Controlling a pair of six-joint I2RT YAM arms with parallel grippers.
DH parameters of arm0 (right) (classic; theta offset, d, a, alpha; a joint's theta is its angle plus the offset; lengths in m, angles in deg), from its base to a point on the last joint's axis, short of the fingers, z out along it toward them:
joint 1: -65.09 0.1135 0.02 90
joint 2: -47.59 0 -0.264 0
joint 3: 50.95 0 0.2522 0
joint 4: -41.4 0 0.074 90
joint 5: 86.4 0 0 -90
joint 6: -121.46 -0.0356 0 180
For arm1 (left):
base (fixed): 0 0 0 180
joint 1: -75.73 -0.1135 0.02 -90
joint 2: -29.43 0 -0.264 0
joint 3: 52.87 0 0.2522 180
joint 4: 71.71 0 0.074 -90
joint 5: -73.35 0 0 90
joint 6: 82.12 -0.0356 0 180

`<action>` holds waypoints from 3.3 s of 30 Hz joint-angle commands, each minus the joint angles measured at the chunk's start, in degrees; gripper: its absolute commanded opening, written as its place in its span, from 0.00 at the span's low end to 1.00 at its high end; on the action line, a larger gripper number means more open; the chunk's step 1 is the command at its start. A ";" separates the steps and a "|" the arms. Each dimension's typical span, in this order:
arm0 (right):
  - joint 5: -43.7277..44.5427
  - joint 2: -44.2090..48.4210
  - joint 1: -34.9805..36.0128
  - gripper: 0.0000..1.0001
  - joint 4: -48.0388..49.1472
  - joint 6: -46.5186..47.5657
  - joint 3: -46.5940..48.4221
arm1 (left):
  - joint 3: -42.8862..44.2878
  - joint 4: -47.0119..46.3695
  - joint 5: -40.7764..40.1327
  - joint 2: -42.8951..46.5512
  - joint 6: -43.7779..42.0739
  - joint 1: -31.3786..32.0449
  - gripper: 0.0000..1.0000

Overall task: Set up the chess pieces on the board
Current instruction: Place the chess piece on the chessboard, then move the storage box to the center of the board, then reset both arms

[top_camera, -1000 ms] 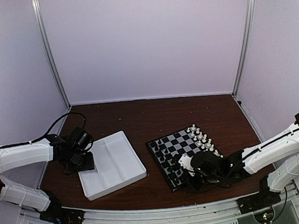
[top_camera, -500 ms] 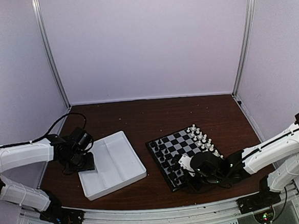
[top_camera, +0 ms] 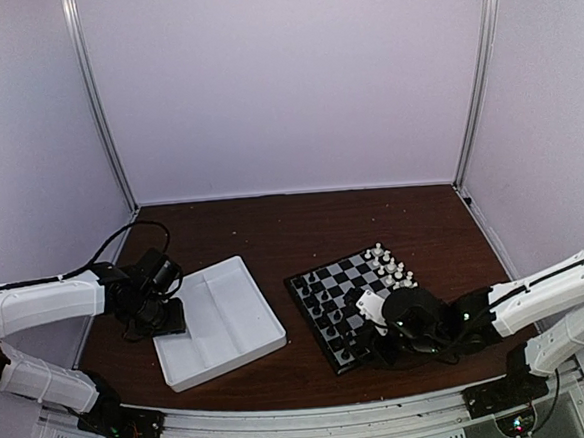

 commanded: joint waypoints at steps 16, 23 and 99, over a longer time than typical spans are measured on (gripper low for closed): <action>14.13 10.74 0.03 0.42 -3.95 0.03 0.33 | 1.87 -11.05 5.62 -7.49 -0.91 -0.44 0.52; 18.74 17.04 -6.03 0.56 -9.93 1.49 1.91 | 2.24 -12.51 4.00 -5.88 0.35 -0.44 0.54; -14.15 -14.60 -70.41 1.00 54.53 15.86 -8.44 | -22.21 -95.36 10.01 -17.93 -45.37 -35.64 0.98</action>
